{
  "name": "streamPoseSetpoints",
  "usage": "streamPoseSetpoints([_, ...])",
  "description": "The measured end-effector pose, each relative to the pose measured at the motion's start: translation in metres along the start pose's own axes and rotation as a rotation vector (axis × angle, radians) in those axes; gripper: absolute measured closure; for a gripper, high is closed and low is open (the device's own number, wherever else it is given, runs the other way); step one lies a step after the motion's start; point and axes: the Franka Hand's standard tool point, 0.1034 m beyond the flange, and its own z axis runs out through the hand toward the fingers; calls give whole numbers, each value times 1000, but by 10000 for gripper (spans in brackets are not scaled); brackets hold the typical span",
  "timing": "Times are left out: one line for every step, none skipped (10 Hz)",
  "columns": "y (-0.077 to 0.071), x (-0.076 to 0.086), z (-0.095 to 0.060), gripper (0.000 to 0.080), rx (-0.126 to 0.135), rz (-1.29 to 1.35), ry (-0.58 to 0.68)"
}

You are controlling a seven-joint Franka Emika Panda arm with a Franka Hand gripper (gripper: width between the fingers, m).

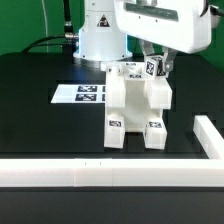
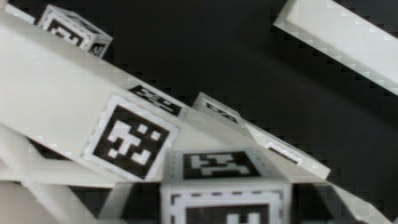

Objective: Assemble chair

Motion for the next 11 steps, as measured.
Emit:
streamPoseSetpoints([-1, -1, 0, 512, 1, 78, 0])
streamPoseSetpoints([-1, -2, 0, 512, 2, 125, 0])
streamPoseSetpoints([-1, -2, 0, 512, 2, 142, 0])
streamPoseSetpoints([-1, -2, 0, 512, 1, 123, 0])
streamPoseSetpoints([-1, -2, 0, 331, 0, 88, 0])
streamPoseSetpoints([1, -2, 0, 198, -19, 32, -5])
streamPoseSetpoints([1, -2, 0, 198, -24, -44, 1])
streamPoseSetpoints([1, -1, 0, 164, -19, -149, 4])
streamPoseSetpoints([1, -1, 0, 154, -19, -214, 4])
streamPoseSetpoints([1, -1, 0, 154, -19, -294, 3])
streamPoseSetpoints([1, -1, 0, 151, -20, -376, 2])
